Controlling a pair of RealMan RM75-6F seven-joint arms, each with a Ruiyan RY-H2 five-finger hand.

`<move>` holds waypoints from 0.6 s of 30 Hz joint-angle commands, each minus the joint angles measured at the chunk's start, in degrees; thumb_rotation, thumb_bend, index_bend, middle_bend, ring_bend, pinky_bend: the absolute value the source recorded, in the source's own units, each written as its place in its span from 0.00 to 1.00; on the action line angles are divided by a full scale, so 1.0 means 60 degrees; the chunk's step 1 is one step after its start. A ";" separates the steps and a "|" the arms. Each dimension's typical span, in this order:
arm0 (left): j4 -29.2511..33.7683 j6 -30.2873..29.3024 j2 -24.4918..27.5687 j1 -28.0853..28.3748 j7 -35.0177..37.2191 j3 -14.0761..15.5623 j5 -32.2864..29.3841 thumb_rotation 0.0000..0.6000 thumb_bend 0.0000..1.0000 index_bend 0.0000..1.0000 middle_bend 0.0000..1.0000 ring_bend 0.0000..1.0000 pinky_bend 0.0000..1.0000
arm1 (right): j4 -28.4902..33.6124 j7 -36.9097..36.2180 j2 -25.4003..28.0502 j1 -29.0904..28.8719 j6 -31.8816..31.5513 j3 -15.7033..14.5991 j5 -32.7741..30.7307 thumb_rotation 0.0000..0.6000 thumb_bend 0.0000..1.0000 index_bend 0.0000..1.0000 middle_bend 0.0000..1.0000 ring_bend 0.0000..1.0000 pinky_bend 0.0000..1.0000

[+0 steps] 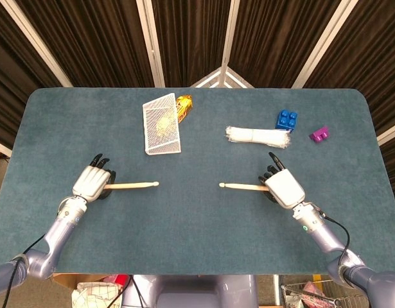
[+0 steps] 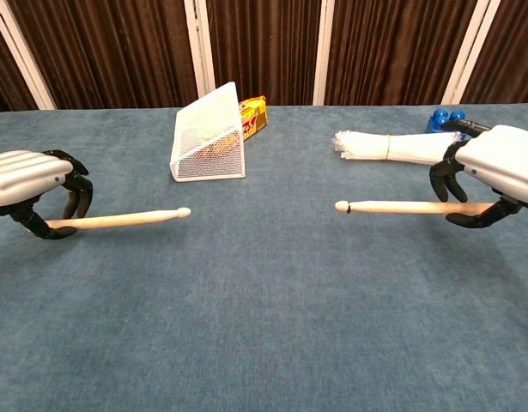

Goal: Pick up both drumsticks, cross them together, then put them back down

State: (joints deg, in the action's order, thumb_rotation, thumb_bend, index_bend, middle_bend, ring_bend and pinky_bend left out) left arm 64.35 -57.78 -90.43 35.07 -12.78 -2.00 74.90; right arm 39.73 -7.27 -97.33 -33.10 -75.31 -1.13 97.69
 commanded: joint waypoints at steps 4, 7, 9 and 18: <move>-0.0079 0.0083 -0.0068 0.0010 -0.0178 -0.0019 0.0024 1.00 0.49 0.62 0.67 0.13 0.00 | -0.0263 0.0034 -0.0199 -0.0030 0.0109 -0.0043 -0.0031 1.00 0.43 0.71 0.66 0.37 0.00; -0.0081 0.0140 -0.0088 0.0009 -0.0266 -0.0044 0.0002 1.00 0.49 0.61 0.66 0.13 0.00 | -0.0454 0.0022 -0.0310 -0.0060 0.0296 -0.0077 -0.0075 1.00 0.43 0.71 0.66 0.37 0.00; -0.0067 0.0157 -0.0098 0.0006 -0.0310 -0.0065 -0.0005 1.00 0.49 0.61 0.66 0.12 0.00 | -0.0565 -0.0007 -0.0379 -0.0076 0.0340 -0.0075 -0.0103 1.00 0.43 0.71 0.66 0.37 0.00; -0.0051 0.0293 -0.0151 0.0014 -0.0498 -0.0120 -0.0046 1.00 0.49 0.61 0.66 0.12 0.00 | -0.1085 -0.0216 -0.0679 -0.0207 0.0526 -0.0124 -0.0131 1.00 0.43 0.71 0.66 0.37 0.00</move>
State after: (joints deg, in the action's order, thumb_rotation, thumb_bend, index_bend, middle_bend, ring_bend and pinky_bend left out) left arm 64.03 -56.05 -91.34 35.15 -15.74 -2.70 74.64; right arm 33.36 -8.41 -101.27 -34.26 -72.28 -1.83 96.95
